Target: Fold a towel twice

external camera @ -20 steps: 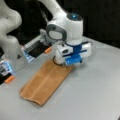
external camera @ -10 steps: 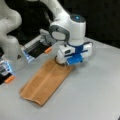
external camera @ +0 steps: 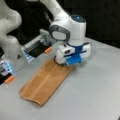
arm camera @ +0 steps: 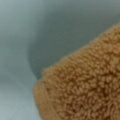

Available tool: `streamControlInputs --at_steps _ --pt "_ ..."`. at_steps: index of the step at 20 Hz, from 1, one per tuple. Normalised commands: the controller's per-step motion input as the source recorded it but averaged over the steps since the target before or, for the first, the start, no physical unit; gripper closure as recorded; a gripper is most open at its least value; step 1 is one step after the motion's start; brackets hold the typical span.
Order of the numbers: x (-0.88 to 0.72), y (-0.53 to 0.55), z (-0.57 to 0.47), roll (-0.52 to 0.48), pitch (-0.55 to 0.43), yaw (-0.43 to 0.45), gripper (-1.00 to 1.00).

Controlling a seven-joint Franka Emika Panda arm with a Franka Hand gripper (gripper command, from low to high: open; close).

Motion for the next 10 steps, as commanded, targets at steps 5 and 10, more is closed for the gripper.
streamControlInputs --at_steps 5,10 --pt "0.05 0.03 -0.15 -0.182 -0.061 -0.001 -1.00" --pt "-0.05 -0.01 -0.15 -0.160 -0.025 -0.001 -1.00"
